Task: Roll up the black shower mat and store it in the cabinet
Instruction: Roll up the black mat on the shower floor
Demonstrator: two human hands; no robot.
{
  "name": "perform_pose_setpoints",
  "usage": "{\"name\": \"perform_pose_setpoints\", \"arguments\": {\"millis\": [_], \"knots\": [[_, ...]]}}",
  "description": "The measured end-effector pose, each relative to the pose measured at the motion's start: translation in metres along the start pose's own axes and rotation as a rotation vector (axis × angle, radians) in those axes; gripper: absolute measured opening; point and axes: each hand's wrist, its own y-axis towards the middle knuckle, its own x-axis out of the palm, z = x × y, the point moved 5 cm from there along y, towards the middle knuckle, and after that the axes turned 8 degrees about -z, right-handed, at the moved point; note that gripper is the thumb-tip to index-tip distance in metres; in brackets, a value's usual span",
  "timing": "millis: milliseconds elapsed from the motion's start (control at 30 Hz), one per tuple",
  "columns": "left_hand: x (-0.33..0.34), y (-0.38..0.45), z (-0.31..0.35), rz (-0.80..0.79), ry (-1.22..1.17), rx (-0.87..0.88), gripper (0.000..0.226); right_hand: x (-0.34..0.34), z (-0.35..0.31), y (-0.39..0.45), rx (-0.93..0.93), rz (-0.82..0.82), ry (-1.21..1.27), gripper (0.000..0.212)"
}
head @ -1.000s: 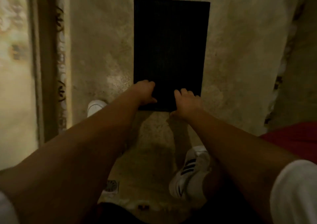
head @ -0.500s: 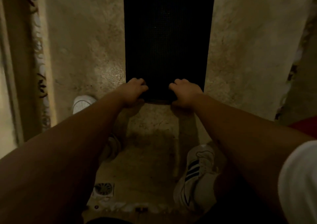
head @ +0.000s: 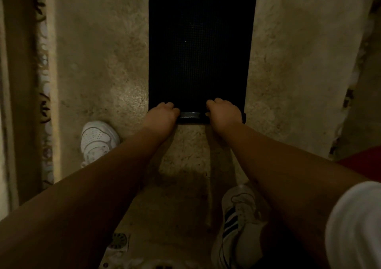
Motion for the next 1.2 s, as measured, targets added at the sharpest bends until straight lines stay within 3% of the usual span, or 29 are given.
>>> {"name": "perform_pose_setpoints", "arguments": {"millis": [267,433,700,933,1033,1200], "knots": [[0.009,0.001,0.004,0.009,0.040,-0.041,0.030,0.005,0.004,-0.010,-0.043,-0.058,0.037,0.022],[0.011,-0.003,0.008,0.023,0.061,-0.024,0.032,0.006,-0.002,-0.018,-0.032,-0.153,-0.057,0.053],[0.010,-0.003,0.009,0.029,0.099,-0.024,0.032,0.004,-0.004,-0.014,0.031,-0.196,-0.115,0.045],[0.006,0.012,-0.003,-0.094,-0.002,-0.002,0.025,-0.008,0.001,-0.004,-0.036,-0.326,-0.112,0.032],[-0.002,0.018,-0.011,-0.142,-0.066,0.066,0.029,-0.010,0.002,-0.003,-0.004,-0.379,-0.050,0.035],[-0.009,0.023,-0.015,-0.163,-0.082,0.070,0.030,-0.010,-0.007,-0.006,-0.086,-0.263,-0.033,0.049]]}}
